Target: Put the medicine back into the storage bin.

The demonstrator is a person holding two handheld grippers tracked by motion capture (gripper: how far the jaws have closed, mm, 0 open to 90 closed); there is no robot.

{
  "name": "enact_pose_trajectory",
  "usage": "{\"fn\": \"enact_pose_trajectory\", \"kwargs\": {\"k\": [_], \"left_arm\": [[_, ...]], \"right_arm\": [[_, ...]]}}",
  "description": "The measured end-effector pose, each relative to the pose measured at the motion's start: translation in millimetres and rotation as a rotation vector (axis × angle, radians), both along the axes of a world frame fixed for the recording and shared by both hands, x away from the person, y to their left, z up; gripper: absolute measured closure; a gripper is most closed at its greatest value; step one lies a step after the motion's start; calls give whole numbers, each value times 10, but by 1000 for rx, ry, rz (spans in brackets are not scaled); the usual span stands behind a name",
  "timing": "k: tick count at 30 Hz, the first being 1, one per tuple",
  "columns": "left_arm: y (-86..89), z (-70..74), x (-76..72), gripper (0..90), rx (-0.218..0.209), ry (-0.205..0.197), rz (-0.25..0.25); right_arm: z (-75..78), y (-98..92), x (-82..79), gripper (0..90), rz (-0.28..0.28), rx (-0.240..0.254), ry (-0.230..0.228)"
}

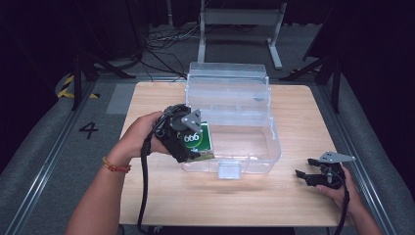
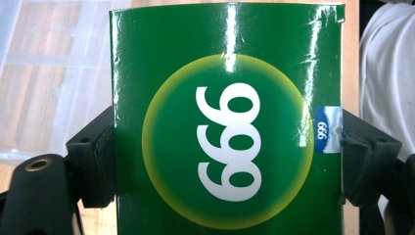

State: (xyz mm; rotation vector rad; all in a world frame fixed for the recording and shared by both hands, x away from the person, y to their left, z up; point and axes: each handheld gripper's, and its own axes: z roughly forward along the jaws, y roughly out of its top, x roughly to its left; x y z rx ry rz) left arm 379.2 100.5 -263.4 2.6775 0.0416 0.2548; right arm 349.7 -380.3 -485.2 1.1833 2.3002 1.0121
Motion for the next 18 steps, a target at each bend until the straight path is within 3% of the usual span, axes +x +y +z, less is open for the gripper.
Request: {"fn": "enact_pose_trajectory", "kwargs": {"k": [9,13,18], "left_arm": [[-128,-87,248,164,11,-10,2],[-168,-150,341,164,34,-19,-23],[-207,-226,434,163,34,-7,-38]], "right_arm": [[-19,4,-8,222,-5,8,-13],[-20,5,-5,218,-5,8,-13],[-20,5,-4,218,-5,8,-12]]}}
